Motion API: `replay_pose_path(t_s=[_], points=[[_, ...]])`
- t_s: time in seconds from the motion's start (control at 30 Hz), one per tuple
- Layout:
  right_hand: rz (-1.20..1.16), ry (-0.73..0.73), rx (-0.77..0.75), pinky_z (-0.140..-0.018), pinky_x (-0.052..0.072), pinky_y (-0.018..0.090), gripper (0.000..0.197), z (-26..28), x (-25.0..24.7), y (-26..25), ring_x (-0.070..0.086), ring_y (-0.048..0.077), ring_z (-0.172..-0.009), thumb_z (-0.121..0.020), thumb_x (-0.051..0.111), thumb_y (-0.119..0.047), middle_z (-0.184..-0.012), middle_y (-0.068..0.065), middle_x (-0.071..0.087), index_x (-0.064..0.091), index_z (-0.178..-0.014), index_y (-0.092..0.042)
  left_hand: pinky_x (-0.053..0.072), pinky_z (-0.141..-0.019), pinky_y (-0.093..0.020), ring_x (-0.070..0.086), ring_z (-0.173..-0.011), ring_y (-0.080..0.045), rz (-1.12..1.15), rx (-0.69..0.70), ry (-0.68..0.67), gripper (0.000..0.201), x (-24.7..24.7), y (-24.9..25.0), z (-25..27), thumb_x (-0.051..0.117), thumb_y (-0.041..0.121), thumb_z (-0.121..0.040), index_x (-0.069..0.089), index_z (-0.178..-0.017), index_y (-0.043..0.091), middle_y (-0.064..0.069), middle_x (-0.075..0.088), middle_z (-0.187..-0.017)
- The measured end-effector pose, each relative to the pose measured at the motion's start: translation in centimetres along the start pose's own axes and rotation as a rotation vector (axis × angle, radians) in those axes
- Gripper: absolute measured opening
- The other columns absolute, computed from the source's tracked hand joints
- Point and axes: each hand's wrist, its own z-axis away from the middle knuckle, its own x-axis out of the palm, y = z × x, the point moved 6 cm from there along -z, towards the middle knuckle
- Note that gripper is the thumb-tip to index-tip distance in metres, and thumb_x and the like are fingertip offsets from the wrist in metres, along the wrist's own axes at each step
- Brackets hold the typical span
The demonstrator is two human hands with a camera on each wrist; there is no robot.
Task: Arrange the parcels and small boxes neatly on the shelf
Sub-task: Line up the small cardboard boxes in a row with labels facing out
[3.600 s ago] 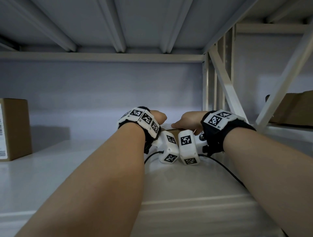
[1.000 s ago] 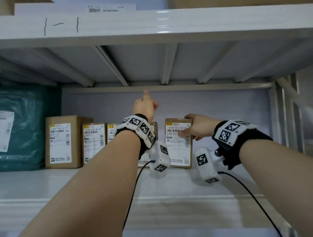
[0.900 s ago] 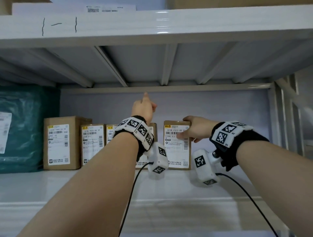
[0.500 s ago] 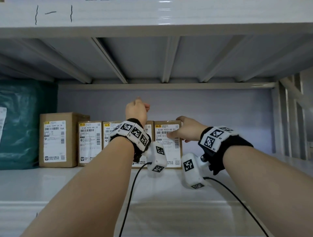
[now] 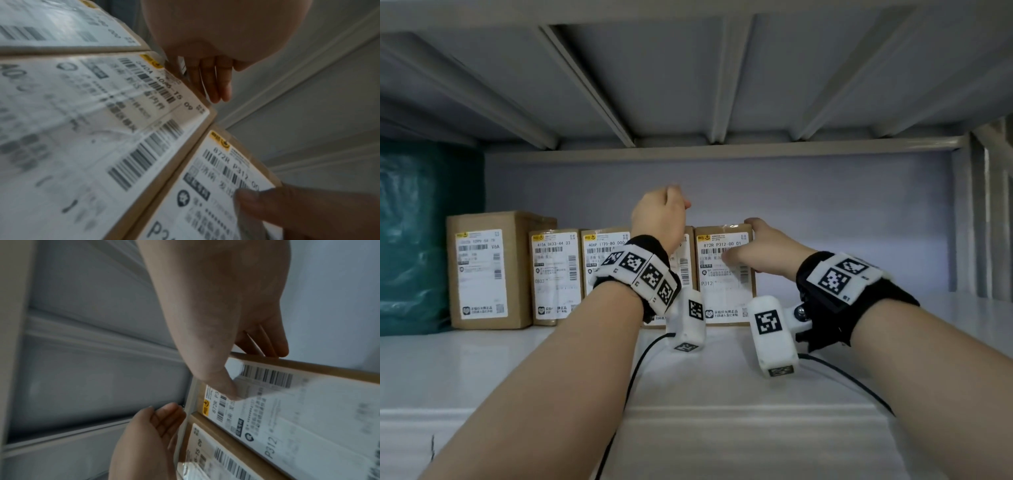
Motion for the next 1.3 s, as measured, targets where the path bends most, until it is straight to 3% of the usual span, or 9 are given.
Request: replay_pose_path(t_s=[0.2,0.37,0.47,0.57,0.7,0.8,1.0,1.17,1.3], points=[[0.054,0.033,0.017,-0.078,0.041,0.026,0.09,-0.3,0.1,-0.4,0.052,0.018,-0.1,-0.084,0.065,-0.015,-0.121,0.003,0.053,0.006,-0.152,-0.018,0.034,-0.109,-0.049,0.056,-0.09,-0.02,-0.13,-0.044,0.008,0.042,-0.6,-0.1,0.7,0.03,0.026,-0.097,0.055,-0.064,0.026,0.01,0.057,-0.075],[0.219,0.081,-0.01,-0.091,0.043,0.029,0.083,0.0,-0.1,-1.8,0.042,0.031,-0.129,-0.083,0.062,-0.012,-0.151,0.011,0.02,0.017,-0.151,-0.022,0.008,-0.12,-0.045,0.048,-0.067,-0.01,-0.372,-0.088,-0.016,0.046,-0.8,-1.1,0.5,0.031,0.026,-0.096,0.072,-0.091,0.007,-0.003,0.07,-0.086],[0.375,0.109,-0.039,-0.1,0.044,0.036,0.067,0.0,0.0,-2.7,0.041,0.032,-0.128,-0.082,0.059,-0.017,-0.147,0.012,0.026,0.034,-0.144,-0.017,0.003,-0.12,-0.044,0.046,-0.061,-0.004,-0.432,-0.105,-0.052,0.049,-0.6,-1.8,0.2,0.031,0.029,-0.097,0.073,-0.092,0.005,-0.004,0.067,-0.077],[0.49,0.138,-0.065,-0.101,0.042,0.039,0.047,-0.3,0.5,-3.7,0.047,0.028,-0.12,-0.08,0.061,-0.022,-0.131,0.007,0.05,0.053,-0.126,-0.018,0.006,-0.121,-0.046,0.047,-0.062,-0.004,-0.461,-0.089,-0.079,0.048,-0.4,-1.7,0.2,0.032,0.029,-0.096,0.073,-0.09,0.005,-0.007,0.072,-0.083],[0.527,0.119,-0.064,-0.096,0.046,0.041,0.033,-1.0,1.6,-4.2,0.053,0.027,-0.109,-0.076,0.066,-0.025,-0.113,0.002,0.061,0.06,-0.108,-0.02,0.003,-0.121,-0.047,0.051,-0.074,-0.009,-0.493,-0.058,-0.141,0.033,-0.2,-1.5,0.6,0.042,0.03,-0.093,0.064,-0.07,0.022,0.007,0.063,-0.077],[0.508,0.153,-0.092,-0.095,0.048,0.04,0.033,-1.2,1.4,-4.1,0.053,0.028,-0.112,-0.081,0.065,-0.015,-0.117,0.006,0.061,0.061,-0.114,-0.016,0.001,-0.121,-0.047,0.049,-0.087,-0.009,-0.489,-0.044,-0.153,0.025,-0.2,-1.5,0.7,0.047,0.033,-0.09,0.063,-0.07,0.027,0.012,0.063,-0.084],[0.488,0.165,-0.128,-0.094,0.049,0.037,0.034,-1.5,0.8,-3.9,0.051,0.028,-0.115,-0.089,0.057,-0.008,-0.122,0.007,0.059,0.057,-0.122,-0.015,0.001,-0.121,-0.047,0.048,-0.088,-0.008,-0.482,-0.035,-0.148,0.029,-0.3,-1.7,0.5,0.049,0.035,-0.09,0.058,-0.063,0.029,0.013,0.063,-0.084],[0.469,0.16,-0.118,-0.092,0.05,0.038,0.034,-1.3,0.9,-4.0,0.051,0.027,-0.114,-0.087,0.053,-0.007,-0.122,0.007,0.058,0.057,-0.12,-0.016,0.0,-0.121,-0.047,0.054,-0.098,-0.009,-0.483,-0.003,-0.147,0.023,-0.3,-1.7,0.5,0.049,0.035,-0.09,0.07,-0.085,0.027,0.011,0.071,-0.098],[0.464,0.174,-0.091,-0.096,0.043,0.036,0.047,-1.1,0.7,-4.0,0.043,0.03,-0.125,-0.086,0.053,-0.011,-0.133,0.011,0.049,0.046,-0.132,-0.012,0.0,-0.121,-0.048,0.057,-0.106,-0.011,-0.466,-0.011,-0.159,0.022,-0.2,-1.6,0.6,0.048,0.033,-0.09,0.069,-0.086,0.028,0.013,0.068,-0.094]])
